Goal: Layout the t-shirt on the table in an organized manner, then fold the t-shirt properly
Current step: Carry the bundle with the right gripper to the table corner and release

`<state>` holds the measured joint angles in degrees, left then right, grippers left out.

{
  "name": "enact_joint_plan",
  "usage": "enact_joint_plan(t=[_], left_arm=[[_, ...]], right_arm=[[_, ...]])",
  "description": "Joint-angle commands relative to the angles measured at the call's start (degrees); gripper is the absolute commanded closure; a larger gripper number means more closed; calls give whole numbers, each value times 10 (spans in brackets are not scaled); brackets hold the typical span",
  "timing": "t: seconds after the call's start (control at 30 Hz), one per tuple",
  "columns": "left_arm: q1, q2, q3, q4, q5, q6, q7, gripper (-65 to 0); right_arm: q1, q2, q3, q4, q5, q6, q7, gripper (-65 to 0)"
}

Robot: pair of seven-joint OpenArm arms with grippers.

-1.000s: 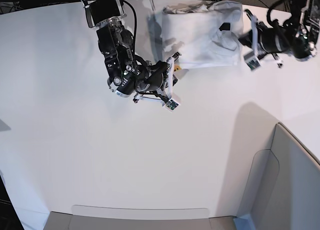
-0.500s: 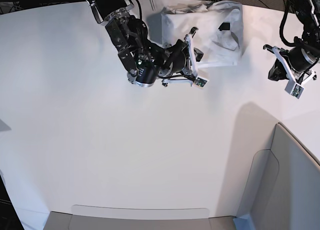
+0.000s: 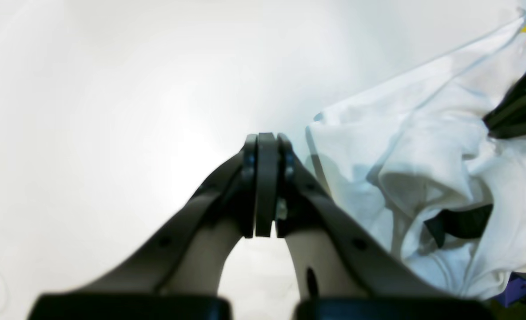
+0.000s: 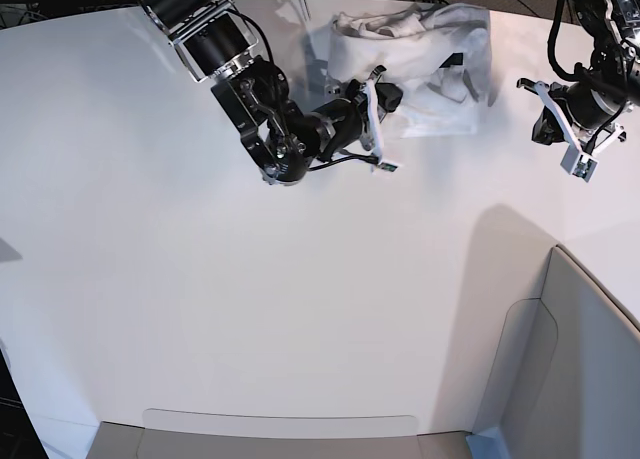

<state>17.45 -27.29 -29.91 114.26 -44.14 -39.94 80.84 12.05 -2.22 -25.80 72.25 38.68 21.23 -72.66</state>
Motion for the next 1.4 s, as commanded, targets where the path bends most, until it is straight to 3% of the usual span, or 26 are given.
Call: enact_joint_plan(t=[0.0,0.13,0.23,0.5,0.67,0.8,1.23,1.37], left_arm=[[1,-10,-6,10,-4,-1,-8,0],[10,-10,-6,10,-4,-1,-8,0],[10,-10,-6,10,-4,-1,-8,0],[10,-9,-4,10,-5,-1,-8,0],[22,-9,-3,10,-6,-1,-8,0],[26,-9,-3,10,-6,-1,-8,0],[59,-9,-2,10,-6,-1,-8,0],[59,-9,-2,10,-7,-1,-8,0]], right_arm=[[8,43,18,13,-108,-50,-53,0],[3,125,47,52,-108,-140,-29,0],[0,175,96,49,-108,-170,-17,0],[-49,242,360,-30,-109,-189,-14,0],[-98,284,421,-37,-156,-188,27,0],[-142,300,448,-26,-169,-184,36,0],[-343,300,614,87,-169,-182,39,0],[-360,300,638,97,-168,-154,39,0]])
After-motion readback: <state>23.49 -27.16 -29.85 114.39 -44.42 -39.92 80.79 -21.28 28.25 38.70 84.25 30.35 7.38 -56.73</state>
